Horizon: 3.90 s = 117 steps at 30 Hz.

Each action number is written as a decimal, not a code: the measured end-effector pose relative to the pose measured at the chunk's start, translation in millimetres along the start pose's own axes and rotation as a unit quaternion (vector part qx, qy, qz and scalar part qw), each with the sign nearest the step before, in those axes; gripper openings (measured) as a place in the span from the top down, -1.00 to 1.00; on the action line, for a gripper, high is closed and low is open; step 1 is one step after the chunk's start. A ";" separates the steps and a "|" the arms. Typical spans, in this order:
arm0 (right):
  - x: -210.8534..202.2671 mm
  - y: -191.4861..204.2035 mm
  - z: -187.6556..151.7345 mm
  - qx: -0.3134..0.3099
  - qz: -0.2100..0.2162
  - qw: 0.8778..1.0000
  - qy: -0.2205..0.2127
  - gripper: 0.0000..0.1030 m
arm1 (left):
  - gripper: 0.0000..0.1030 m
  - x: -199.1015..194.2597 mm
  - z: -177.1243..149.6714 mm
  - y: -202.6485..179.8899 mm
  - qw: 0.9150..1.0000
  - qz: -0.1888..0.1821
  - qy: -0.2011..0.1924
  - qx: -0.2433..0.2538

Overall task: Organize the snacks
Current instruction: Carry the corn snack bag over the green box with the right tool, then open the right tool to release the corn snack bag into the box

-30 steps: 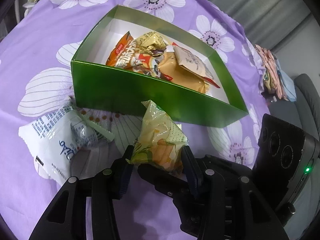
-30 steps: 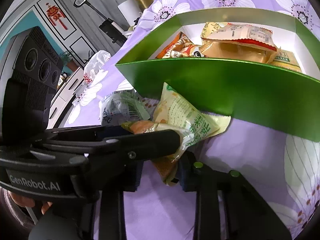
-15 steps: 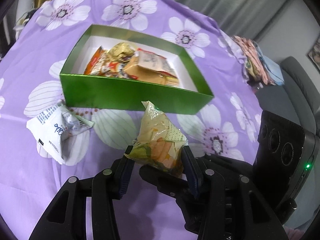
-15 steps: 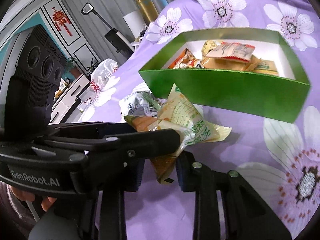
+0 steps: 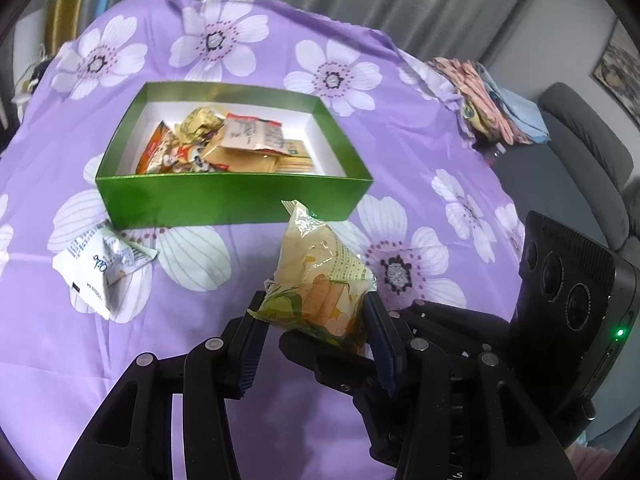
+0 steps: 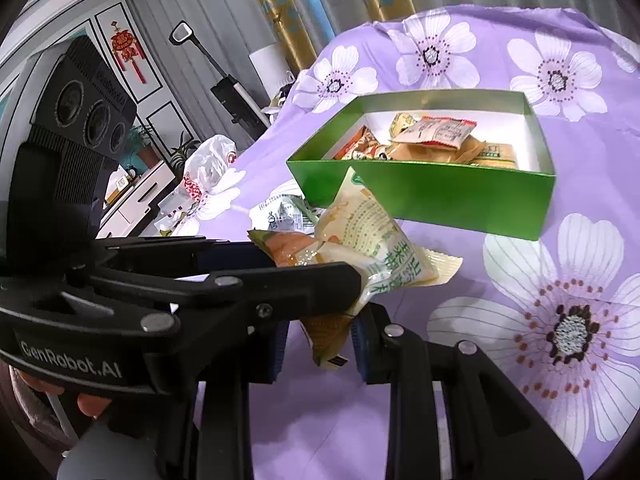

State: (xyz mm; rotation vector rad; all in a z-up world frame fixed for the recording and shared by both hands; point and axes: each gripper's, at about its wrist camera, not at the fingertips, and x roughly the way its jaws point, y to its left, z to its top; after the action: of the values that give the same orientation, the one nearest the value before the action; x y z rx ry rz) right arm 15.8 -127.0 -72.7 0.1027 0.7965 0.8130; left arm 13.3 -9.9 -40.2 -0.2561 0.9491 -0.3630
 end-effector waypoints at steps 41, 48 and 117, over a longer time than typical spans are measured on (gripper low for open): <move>8.8 -25.6 65.2 -0.032 -0.026 0.997 -0.070 0.45 | 0.06 11.1 75.2 1.7 0.997 0.007 -0.053 0.051; 31.2 -41.4 88.8 -0.025 -0.037 0.996 -0.072 0.45 | 0.06 29.5 101.3 16.7 0.997 0.007 -0.056 0.044; 36.3 -63.9 108.2 -0.015 -0.146 0.988 -0.043 -0.57 | -0.80 48.5 124.0 37.4 0.994 0.090 -0.056 0.006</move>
State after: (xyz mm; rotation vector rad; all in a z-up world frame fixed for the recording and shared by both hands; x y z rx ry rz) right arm 142.7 -124.3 -41.1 -0.0070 0.6973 0.5387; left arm 148.6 10.9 -20.7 -0.1767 0.8519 -0.1872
